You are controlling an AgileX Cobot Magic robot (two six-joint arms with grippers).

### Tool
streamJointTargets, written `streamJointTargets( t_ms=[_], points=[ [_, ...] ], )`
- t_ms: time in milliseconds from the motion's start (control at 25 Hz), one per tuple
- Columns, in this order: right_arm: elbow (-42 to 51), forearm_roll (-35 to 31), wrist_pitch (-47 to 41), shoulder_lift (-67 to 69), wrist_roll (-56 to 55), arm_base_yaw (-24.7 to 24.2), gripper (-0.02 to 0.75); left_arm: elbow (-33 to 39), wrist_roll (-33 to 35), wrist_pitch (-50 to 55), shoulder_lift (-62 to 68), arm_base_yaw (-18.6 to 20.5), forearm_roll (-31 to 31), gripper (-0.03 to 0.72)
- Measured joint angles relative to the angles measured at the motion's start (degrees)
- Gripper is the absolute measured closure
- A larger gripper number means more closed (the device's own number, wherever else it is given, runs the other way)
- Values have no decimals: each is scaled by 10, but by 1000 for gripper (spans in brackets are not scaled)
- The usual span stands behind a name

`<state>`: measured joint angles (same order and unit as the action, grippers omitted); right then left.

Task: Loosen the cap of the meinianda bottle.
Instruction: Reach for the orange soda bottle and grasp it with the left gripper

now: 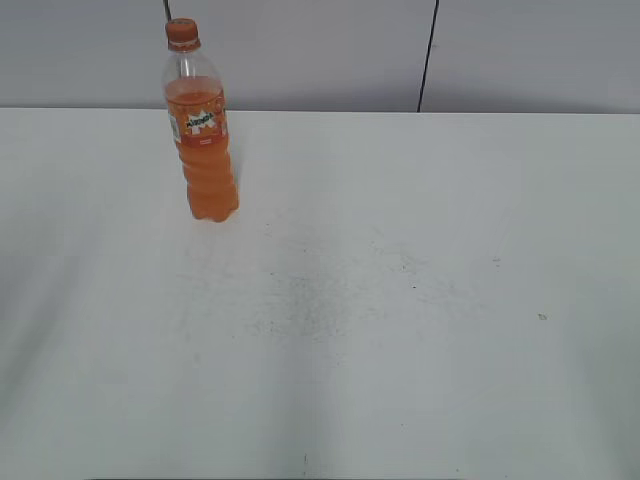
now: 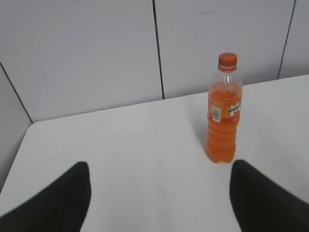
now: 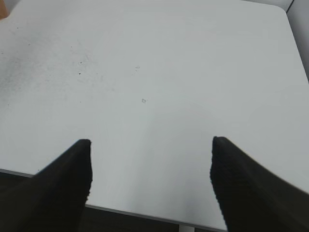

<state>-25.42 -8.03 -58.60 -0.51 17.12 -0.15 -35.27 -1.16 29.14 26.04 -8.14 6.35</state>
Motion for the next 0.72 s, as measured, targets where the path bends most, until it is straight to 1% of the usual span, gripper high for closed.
streamJointTargets(
  t_ms=[160,240,360,560,640,720],
  points=[
    [0,0,0,0,0,0,164,0,0,-118,115,0,12,148],
    [0,0,0,0,0,0,164,4,0,-197,175,0,12,148],
    [0,0,0,0,0,0,164,38,0,-354,258,0,6,148],
    [0,0,0,0,0,0,164,113,0,-570,360,0,-7,148],
    [0,0,0,0,0,0,164,133,-3,-643,404,0,-7,148],
    [0,0,0,0,0,0,164,136,-4,-682,455,0,-5,148]
  ],
)
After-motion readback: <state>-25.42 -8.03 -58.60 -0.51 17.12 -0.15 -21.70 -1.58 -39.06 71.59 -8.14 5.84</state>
